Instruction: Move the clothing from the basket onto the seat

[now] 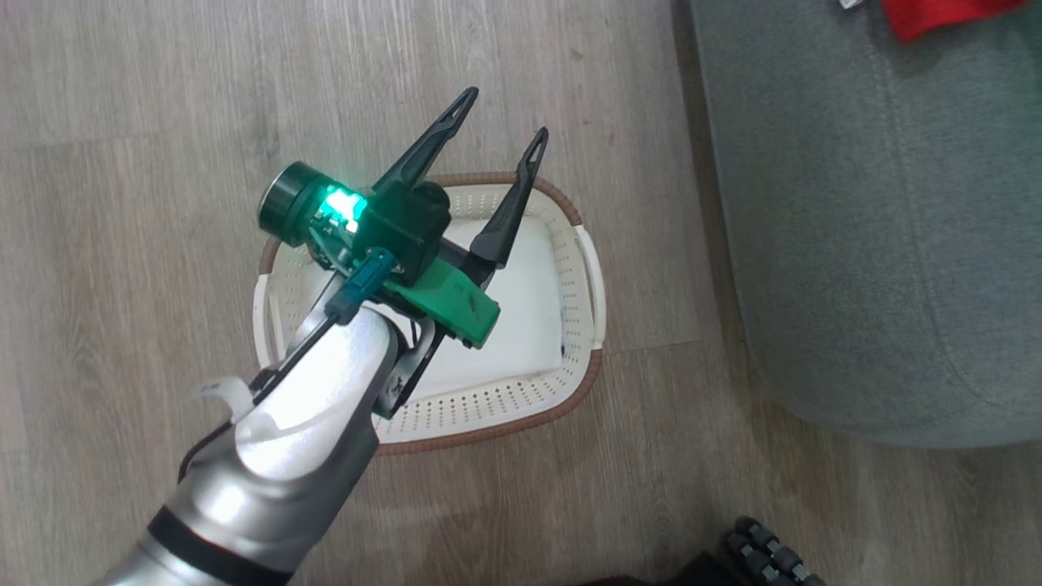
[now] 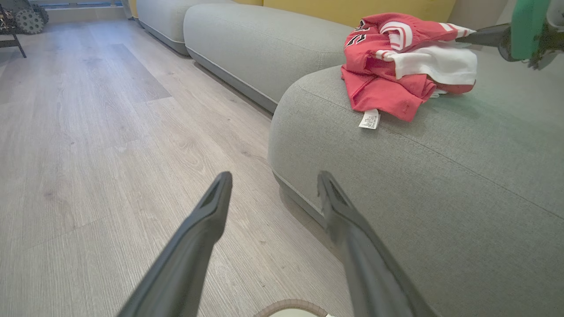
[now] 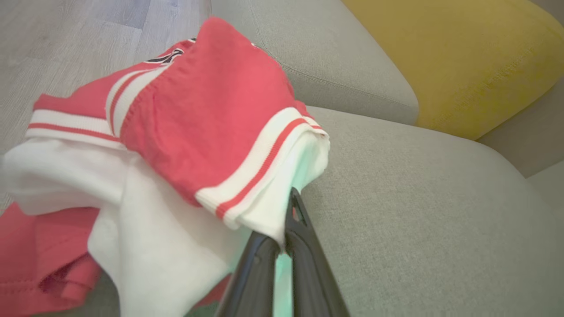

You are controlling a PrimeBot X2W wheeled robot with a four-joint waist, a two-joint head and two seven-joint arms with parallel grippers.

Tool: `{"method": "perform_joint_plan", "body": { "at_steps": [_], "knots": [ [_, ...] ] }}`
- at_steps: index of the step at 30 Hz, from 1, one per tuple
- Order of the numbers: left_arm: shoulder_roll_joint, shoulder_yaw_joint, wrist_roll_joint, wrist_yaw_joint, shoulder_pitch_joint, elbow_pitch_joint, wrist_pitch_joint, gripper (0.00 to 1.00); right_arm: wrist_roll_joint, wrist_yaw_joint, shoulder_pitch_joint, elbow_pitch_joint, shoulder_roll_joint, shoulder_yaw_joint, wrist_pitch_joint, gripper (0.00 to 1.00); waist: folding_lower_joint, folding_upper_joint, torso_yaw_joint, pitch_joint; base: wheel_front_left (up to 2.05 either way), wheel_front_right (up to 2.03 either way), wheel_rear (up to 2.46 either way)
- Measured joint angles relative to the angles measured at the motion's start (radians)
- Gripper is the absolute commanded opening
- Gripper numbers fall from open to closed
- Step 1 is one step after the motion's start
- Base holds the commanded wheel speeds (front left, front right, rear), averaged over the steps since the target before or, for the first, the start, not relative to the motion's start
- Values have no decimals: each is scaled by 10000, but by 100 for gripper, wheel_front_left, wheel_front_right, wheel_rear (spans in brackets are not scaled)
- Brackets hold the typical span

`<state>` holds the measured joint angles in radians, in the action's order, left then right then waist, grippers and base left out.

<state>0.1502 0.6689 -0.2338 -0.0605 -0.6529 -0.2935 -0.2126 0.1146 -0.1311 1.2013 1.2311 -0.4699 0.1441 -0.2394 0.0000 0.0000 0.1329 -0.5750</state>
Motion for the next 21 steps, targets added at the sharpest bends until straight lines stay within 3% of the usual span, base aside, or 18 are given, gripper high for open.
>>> {"method": "perform_joint_plan", "body": {
  "at_steps": [11, 21],
  "knots": [
    [35, -38, -387, -71, 324, 50, -21, 100, -727, 0, -1054, 38, 698, -665, -88, 100, 0, 0, 445, 689, 0, 0, 0],
    [-56, -393, -1172, -121, 1154, 59, -198, 100, -2048, 0, -2109, -1398, 757, -2042, -119, 100, 0, 0, 679, 2035, 0, 0, 0]
  ]
}}
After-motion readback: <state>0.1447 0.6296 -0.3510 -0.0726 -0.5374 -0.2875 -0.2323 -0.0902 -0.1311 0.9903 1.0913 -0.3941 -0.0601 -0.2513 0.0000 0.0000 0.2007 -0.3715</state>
